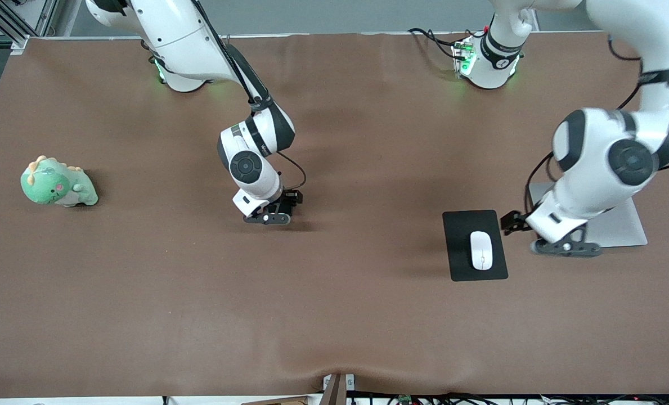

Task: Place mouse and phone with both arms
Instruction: 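Carry the phone toward the green toy while the left gripper withdraws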

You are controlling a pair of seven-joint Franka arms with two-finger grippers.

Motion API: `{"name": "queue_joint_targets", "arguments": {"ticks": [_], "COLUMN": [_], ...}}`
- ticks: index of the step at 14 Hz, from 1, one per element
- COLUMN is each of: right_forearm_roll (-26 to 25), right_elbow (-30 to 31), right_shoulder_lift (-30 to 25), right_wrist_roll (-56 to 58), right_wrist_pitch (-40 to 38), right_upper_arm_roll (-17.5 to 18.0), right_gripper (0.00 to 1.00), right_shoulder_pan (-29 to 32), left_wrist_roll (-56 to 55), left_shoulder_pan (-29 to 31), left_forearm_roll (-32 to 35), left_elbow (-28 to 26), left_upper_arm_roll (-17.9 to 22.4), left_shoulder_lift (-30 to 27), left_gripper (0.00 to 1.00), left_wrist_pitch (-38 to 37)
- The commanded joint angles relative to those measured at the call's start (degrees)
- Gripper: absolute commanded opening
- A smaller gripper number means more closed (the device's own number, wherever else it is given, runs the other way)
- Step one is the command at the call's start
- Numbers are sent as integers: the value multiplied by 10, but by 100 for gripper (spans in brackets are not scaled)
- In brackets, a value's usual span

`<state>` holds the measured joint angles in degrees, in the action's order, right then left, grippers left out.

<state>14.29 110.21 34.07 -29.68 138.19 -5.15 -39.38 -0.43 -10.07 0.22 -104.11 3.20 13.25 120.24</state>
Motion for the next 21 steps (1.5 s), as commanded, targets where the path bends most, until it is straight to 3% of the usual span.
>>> {"name": "queue_joint_targets", "arguments": {"ticks": [1, 5, 7, 10, 15, 18, 21], "right_forearm_roll": [8, 5, -18, -37, -41, -92, -96], "right_elbow": [-20, -59, -55, -40, 0, 24, 93], "right_shoulder_lift": [-20, -64, -95, -103, -115, -115, -114], "right_wrist_roll": [-35, -40, -26, 37, 240, 304, 371], "right_wrist_pitch": [-79, -221, -274, -280, -278, -266, -177], "right_upper_arm_roll": [0, -7, -14, -15, -18, -45, -75], "right_gripper": [0, 0, 0, 0, 0, 0, 0], "right_shoulder_pan": [1, 37, 80, 162, 320, 359, 373], "left_wrist_roll": [23, 22, 24, 45, 54, 51, 52], "left_shoulder_pan": [11, 14, 27, 50, 70, 69, 70], "left_forearm_roll": [9, 7, 7, 7, 5, 3, 3], "left_elbow": [-3, 83, 94, 95, 130, 139, 142], "left_upper_arm_roll": [-1, -2, -7, -20, -42, -44, -43], "left_shoulder_lift": [-76, -109, -134, -176, -177, -173, -175], "left_gripper": [100, 100, 100, 100, 100, 100, 100], "left_wrist_pitch": [-72, -228, -249, -293, -325, -346, -359]}}
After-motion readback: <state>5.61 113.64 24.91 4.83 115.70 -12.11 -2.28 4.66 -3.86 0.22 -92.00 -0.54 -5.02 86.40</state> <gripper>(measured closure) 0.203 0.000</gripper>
